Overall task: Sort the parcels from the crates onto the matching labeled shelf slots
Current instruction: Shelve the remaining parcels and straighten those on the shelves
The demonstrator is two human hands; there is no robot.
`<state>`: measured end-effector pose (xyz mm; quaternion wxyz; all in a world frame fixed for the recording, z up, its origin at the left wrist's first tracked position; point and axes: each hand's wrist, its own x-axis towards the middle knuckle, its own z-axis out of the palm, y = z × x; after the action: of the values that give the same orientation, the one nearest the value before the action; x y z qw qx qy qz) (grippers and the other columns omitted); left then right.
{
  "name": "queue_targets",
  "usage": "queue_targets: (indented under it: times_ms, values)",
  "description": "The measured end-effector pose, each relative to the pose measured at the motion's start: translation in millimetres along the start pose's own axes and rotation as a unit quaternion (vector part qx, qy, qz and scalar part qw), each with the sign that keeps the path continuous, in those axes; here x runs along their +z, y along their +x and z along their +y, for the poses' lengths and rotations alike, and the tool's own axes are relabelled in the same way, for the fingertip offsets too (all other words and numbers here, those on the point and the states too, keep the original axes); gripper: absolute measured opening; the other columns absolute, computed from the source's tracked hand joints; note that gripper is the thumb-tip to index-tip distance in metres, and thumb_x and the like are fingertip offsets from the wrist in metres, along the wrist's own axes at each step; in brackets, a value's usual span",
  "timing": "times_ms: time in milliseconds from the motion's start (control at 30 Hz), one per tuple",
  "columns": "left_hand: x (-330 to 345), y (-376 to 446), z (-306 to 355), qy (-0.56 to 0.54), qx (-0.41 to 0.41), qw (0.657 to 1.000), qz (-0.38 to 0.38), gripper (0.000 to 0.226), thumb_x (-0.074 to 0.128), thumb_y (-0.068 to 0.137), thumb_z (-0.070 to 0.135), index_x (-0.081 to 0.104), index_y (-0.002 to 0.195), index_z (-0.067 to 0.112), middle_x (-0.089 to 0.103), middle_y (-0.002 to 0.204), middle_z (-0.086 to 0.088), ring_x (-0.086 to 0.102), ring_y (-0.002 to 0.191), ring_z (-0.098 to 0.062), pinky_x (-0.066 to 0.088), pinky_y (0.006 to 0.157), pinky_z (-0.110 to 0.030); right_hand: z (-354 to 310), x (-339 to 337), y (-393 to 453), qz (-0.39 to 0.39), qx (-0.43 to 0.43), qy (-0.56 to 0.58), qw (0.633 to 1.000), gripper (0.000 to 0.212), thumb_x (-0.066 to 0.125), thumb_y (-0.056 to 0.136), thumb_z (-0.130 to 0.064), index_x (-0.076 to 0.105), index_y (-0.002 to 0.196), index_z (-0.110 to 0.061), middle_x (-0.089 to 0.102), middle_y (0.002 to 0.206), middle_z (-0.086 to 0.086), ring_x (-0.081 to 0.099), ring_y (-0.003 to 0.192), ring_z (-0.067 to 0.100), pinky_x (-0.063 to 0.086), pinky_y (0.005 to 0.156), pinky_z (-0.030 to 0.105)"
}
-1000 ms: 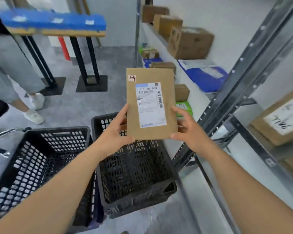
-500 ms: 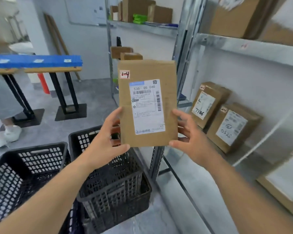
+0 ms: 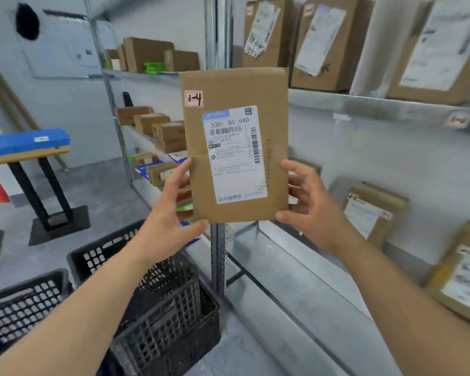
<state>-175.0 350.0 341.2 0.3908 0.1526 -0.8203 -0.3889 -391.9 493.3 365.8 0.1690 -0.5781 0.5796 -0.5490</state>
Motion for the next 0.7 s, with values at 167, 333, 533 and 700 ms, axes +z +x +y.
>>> queue_targets:
  times_ms: [167,333,533,700]
  values:
    - [-0.6,-9.7,15.0,-0.03,0.012,0.999,-0.031,0.102,0.07,0.079,-0.003,0.013,0.136,0.059,0.037,0.13,0.027,0.049,0.118,-0.001,0.05,0.087,-0.018,-26.6,0.8,-33.7,0.036,0.023,0.001,0.999,0.078,0.065,0.076,0.016,0.041,0.119,-0.045,0.05,0.119,-0.017,0.055,0.107,-0.007,0.05,0.08,0.015]
    - [4.4,-21.4,30.9,-0.063,0.032,0.995,-0.077,0.1,0.068,0.08,-0.002,0.013,0.137,0.059,0.034,0.137,0.021,0.044,0.122,-0.002,0.05,0.083,-0.016,-51.9,0.0,-75.1,0.088,0.037,-0.014,0.995,0.078,0.066,0.077,0.015,0.044,0.117,-0.048,0.053,0.12,-0.015,0.055,0.112,0.005,0.052,0.083,0.022]
    - [30.4,-32.9,59.2,-0.088,0.08,0.987,-0.111,0.103,0.071,0.079,0.001,0.013,0.13,0.069,0.031,0.129,0.041,0.04,0.122,0.008,0.049,0.087,-0.016,-83.4,-22.3,-127.7,0.127,0.047,-0.069,0.988,0.081,0.066,0.077,0.015,0.042,0.119,-0.049,0.052,0.124,-0.011,0.054,0.115,0.004,0.052,0.081,0.019]
    - [53.9,-40.7,86.4,-0.096,0.108,0.98,-0.136,0.103,0.072,0.079,0.003,0.013,0.126,0.073,0.032,0.134,0.031,0.042,0.121,0.005,0.049,0.087,-0.016,-107.9,-43.9,-165.1,0.139,0.049,-0.131,0.98,0.089,0.069,0.078,0.008,0.042,0.114,-0.068,0.053,0.116,-0.032,0.052,0.116,0.002,0.053,0.086,0.026]
